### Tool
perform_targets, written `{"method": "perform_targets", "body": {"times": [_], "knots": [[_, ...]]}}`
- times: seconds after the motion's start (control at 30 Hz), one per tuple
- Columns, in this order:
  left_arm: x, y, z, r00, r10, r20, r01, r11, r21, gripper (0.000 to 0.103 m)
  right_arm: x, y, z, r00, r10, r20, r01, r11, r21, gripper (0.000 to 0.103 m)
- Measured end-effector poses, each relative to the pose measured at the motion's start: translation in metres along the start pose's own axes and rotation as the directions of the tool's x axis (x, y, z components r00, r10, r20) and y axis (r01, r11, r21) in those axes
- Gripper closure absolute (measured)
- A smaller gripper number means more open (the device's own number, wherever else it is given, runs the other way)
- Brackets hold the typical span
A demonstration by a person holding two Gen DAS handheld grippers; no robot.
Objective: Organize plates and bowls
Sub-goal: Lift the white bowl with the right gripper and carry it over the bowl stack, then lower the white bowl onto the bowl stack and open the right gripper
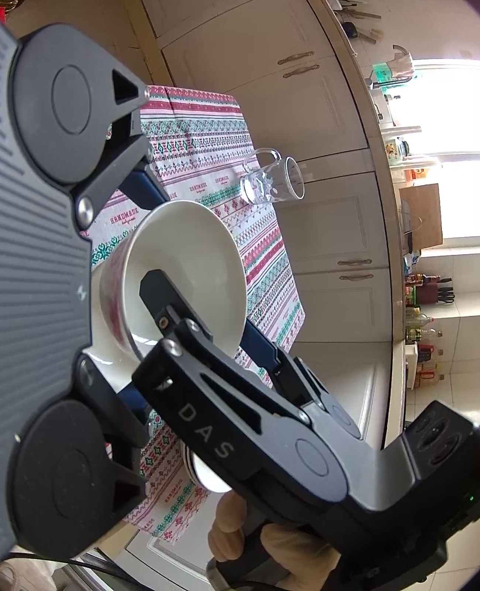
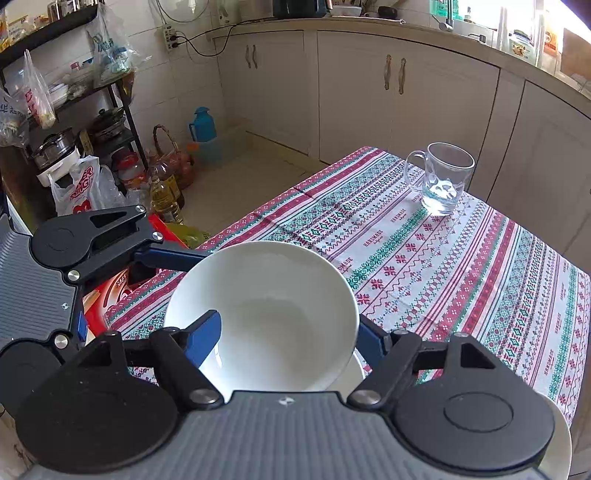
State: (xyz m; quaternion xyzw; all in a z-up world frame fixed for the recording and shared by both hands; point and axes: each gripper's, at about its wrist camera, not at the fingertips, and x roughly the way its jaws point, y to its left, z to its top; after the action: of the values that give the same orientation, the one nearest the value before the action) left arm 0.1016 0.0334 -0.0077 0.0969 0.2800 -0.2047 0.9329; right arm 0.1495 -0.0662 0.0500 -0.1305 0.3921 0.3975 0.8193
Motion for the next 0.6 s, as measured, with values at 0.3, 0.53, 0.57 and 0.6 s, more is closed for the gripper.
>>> {"method": "perform_targets", "body": {"times": [0.3,0.53,0.57,0.6], "knots": [[0.013,-0.011,-0.003,0.999,-0.031,-0.035,0.032,0.999,0.003,0.009,0.001,-0.012,-0.016,1.0,-0.01,-0.02,0.011,0.999,0.049,0.021],[0.02,-0.011,-0.007,0.997,-0.038,-0.07,0.038,0.999,-0.002,0.009,0.006,-0.015,-0.024,1.0,0.005,-0.025,-0.004,0.998,0.064,0.021],[0.02,-0.011,-0.008,0.996,-0.039,-0.075,0.038,0.999,-0.005,0.009,0.007,-0.015,-0.024,1.0,0.007,-0.025,-0.006,0.998,0.064,0.021],[0.021,-0.011,-0.008,0.996,-0.038,-0.082,0.038,0.999,-0.007,0.009,0.008,-0.015,-0.024,1.0,0.008,-0.026,-0.007,0.998,0.063,0.021]]}}
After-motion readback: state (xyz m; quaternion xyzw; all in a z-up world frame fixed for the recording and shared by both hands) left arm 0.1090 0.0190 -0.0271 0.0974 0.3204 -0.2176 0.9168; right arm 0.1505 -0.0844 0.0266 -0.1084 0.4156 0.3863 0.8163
